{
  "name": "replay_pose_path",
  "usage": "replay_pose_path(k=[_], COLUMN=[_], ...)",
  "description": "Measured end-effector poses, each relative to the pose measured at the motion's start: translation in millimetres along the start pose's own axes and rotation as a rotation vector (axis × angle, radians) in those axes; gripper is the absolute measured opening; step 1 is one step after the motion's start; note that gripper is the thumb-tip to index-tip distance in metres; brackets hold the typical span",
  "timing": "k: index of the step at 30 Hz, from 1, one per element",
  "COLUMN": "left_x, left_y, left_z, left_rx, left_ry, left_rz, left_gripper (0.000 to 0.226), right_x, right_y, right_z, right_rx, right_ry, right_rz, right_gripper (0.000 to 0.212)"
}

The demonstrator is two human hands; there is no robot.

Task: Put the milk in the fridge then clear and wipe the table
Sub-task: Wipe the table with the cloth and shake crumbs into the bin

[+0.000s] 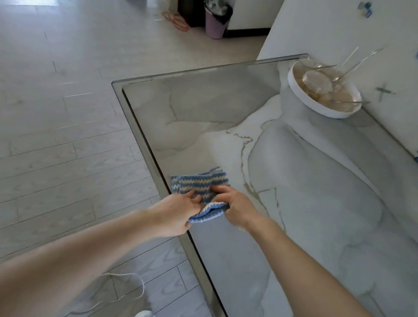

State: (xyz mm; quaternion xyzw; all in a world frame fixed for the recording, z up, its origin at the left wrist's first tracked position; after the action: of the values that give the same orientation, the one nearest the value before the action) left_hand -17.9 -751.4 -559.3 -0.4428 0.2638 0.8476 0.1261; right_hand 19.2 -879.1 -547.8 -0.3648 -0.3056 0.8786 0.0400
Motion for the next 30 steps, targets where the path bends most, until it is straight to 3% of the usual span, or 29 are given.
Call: replay_pose_path(k=[6,10,15,19,23,26,28,30], left_x=[37,57,80,93,94,90,85,72], left_y=[80,134,206,253,290,316,325,328], left_z=[13,20,19,9,-4,-17,-25,-32], left_rx=[-0.014,-0.008,0.016,0.069,0.124,0.174,0.19,0.206], left_ry=[-0.053,-0.042,-0.016,-0.003,-0.008,-0.041,-0.077,-0.063], left_rz=[-0.015,0.001,0.001,0.051,0.112,0.217,0.345,0.485], left_gripper=[0.049,0.047,0.051,0.054,0.054,0.047,0.031,0.016], right_x=[29,43,54,55,47,39,31,18], right_y=[33,57,98,126,150,174,185,190], right_z=[71,119,171,201,229,248,259,270], right_rx=[0.059,0.055,0.087,0.133,0.229,0.321,0.314,0.312], right_ry=[-0.031,-0.028,0.007,0.019,0.091,0.059,0.049,0.126], right_rz=[-0.127,-0.036,-0.006,-0.197,-0.2,-0.098,0.048,-0.001], right_gripper=[0.039,0.034,0.044,0.033,0.024,0.022,0.021,0.033])
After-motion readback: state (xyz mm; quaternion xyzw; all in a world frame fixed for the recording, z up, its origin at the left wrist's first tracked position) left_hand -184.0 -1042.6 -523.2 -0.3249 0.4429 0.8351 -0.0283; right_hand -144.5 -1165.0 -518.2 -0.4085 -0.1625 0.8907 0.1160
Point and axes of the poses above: each hand's wrist, its own z-axis away from the middle knuckle, its own x-axis out of the palm, y = z × x, the point moved 4 cm from there along -z, towards the middle knuckle, and after that the axes turned 12 degrees about -y, right-handed, at the moved point
